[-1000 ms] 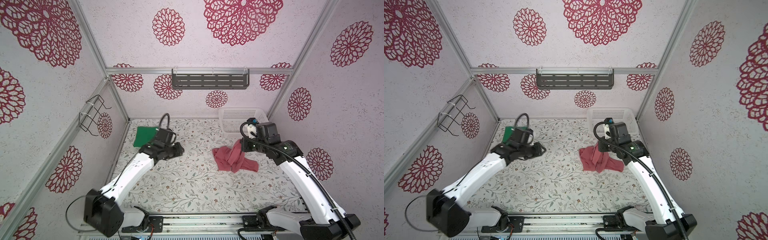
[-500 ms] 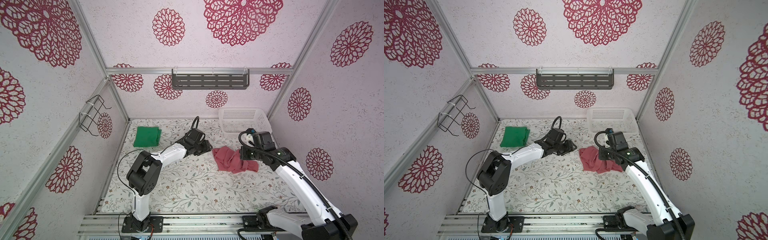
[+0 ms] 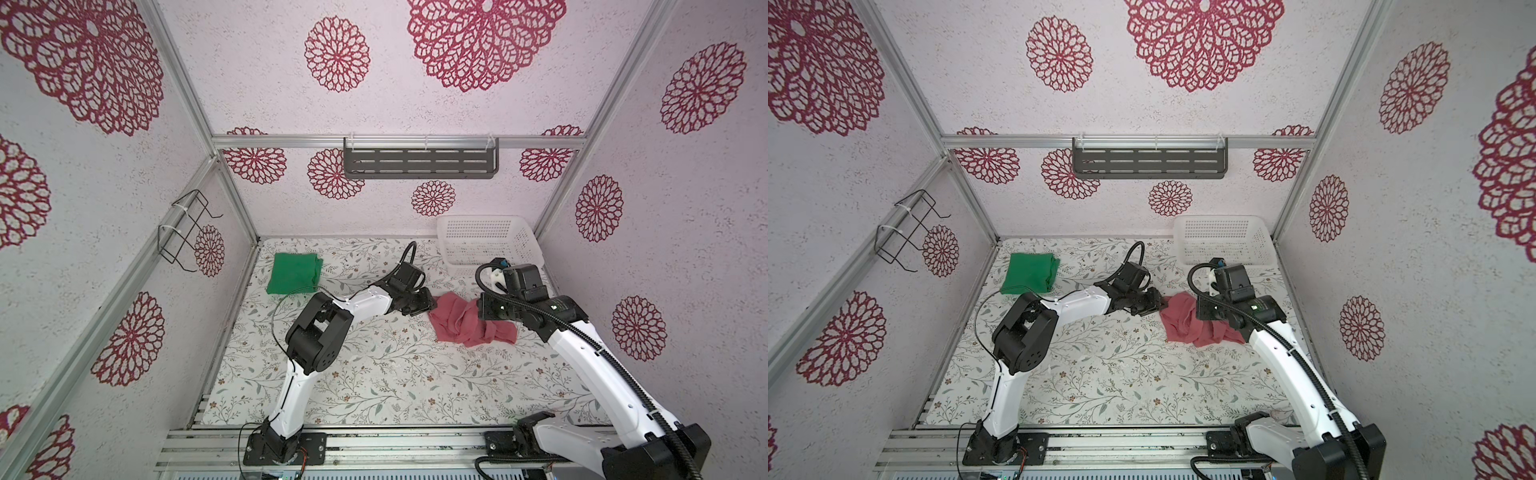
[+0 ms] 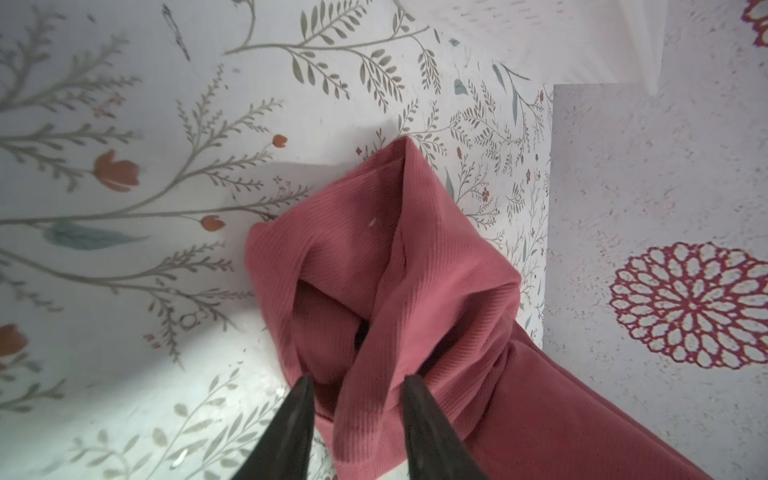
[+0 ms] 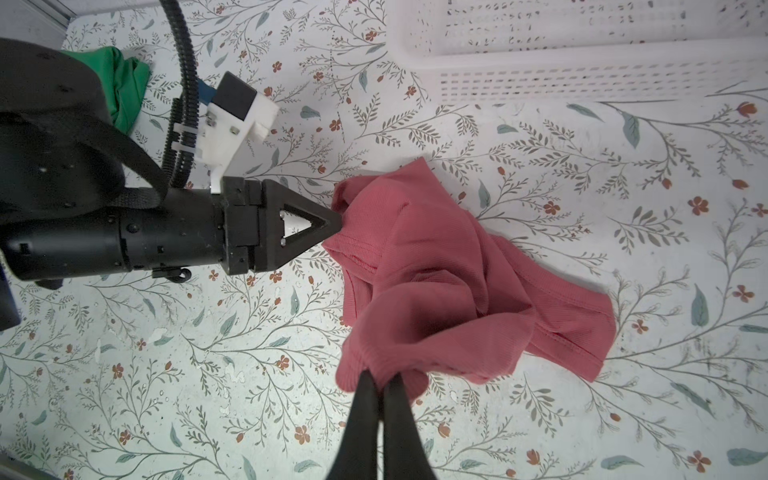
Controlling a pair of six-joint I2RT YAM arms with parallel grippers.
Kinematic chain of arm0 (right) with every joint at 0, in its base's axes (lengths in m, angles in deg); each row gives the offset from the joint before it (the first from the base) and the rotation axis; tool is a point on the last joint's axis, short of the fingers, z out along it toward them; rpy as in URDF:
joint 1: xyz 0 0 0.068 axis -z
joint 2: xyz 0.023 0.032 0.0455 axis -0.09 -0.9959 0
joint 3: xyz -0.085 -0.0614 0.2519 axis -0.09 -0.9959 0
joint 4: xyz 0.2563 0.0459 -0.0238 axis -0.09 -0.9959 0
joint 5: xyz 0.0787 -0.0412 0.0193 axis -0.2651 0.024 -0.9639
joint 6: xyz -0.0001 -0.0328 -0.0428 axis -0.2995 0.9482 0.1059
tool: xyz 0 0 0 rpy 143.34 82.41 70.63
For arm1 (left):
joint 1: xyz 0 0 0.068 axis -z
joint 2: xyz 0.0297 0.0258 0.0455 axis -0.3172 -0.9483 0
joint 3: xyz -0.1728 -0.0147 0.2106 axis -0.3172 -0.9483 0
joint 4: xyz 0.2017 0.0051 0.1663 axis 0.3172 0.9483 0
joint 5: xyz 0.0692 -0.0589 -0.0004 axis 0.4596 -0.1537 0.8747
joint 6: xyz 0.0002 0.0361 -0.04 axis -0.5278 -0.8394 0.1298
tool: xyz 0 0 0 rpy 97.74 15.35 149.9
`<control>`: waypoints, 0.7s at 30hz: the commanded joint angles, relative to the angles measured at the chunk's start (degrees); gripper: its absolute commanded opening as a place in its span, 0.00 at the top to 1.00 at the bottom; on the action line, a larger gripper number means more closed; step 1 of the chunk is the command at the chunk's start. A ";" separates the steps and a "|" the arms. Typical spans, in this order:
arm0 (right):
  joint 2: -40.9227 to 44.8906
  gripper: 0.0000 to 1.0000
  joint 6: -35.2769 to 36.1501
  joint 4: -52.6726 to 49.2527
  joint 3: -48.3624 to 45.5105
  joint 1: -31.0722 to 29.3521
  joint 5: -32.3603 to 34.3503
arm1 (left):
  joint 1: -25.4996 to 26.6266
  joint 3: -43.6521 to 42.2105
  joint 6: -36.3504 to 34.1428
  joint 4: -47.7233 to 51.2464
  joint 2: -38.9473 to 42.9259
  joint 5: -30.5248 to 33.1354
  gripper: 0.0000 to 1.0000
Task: Fold and stack the tank tops
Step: 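Lower the pink top onto the table with the right gripper while the left releases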
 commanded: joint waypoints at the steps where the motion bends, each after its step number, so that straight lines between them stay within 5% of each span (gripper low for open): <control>1: -0.12 1.00 -0.61 1.18 0.02 0.37 -0.57 | 0.69 0.91 -0.14 -1.12 -0.45 -1.04 0.63; 10: -0.03 1.00 -0.71 1.40 -0.34 0.50 -0.52 | 1.65 2.50 -0.59 -0.13 -2.14 -1.88 0.68; 14: 0.03 1.00 -0.66 1.24 -0.17 0.59 -0.56 | 1.69 3.06 -0.32 0.14 -3.03 -2.18 0.77; 19: 0.41 1.00 -0.54 1.11 0.27 0.95 -0.14 | 1.18 3.74 -0.67 0.75 -2.67 -2.28 1.00; 21: 0.36 1.00 -0.48 1.71 0.43 1.53 -0.13 | 0.25 3.02 -1.17 0.71 -0.41 -1.81 1.00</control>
